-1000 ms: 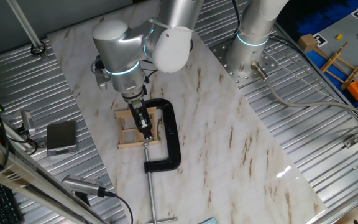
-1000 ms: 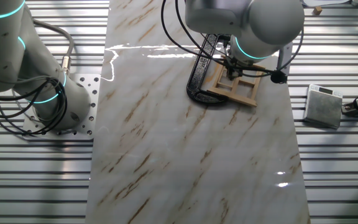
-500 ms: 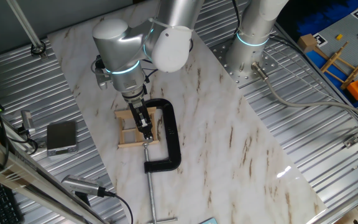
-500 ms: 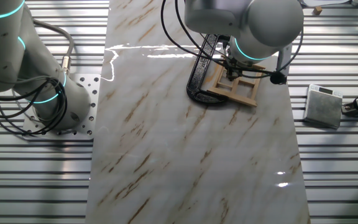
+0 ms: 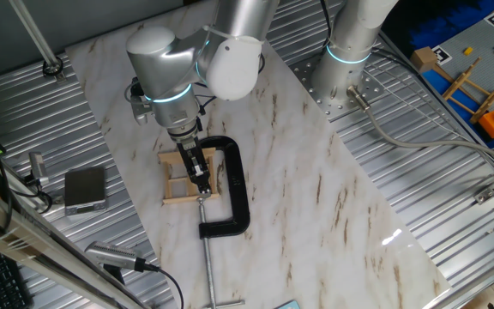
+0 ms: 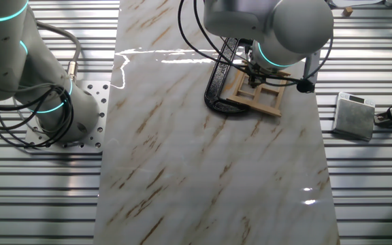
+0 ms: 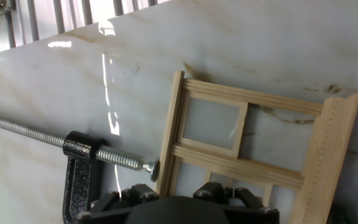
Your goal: Open a sliding window
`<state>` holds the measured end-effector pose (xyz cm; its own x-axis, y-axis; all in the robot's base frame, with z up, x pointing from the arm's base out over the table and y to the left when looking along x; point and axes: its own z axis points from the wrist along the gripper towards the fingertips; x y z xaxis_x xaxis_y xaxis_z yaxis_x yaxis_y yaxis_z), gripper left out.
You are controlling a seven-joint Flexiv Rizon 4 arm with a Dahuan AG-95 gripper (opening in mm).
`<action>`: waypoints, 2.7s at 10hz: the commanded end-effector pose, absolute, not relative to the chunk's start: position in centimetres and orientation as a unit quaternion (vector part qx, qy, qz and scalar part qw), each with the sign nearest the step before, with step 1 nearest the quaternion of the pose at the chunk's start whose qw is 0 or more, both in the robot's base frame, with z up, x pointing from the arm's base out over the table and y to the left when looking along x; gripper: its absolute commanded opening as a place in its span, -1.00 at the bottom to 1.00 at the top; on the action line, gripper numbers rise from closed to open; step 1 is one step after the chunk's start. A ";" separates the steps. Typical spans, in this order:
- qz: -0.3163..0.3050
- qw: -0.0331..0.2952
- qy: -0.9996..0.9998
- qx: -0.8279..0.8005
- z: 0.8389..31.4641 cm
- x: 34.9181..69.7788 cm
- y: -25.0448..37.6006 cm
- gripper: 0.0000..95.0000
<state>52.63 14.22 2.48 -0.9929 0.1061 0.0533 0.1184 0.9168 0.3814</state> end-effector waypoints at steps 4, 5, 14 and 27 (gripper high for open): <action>-0.200 0.014 -0.978 -0.057 2.3 52.8 14.6 0.20; -0.200 0.014 -0.978 -0.057 2.4 52.8 14.6 0.20; -0.211 0.009 -0.976 -0.060 2.5 53.7 16.3 0.20; -0.208 0.010 -0.976 -0.069 3.0 54.4 18.0 0.20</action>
<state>54.35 18.15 2.98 -0.9901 0.1311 0.0492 0.1398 0.9036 0.4050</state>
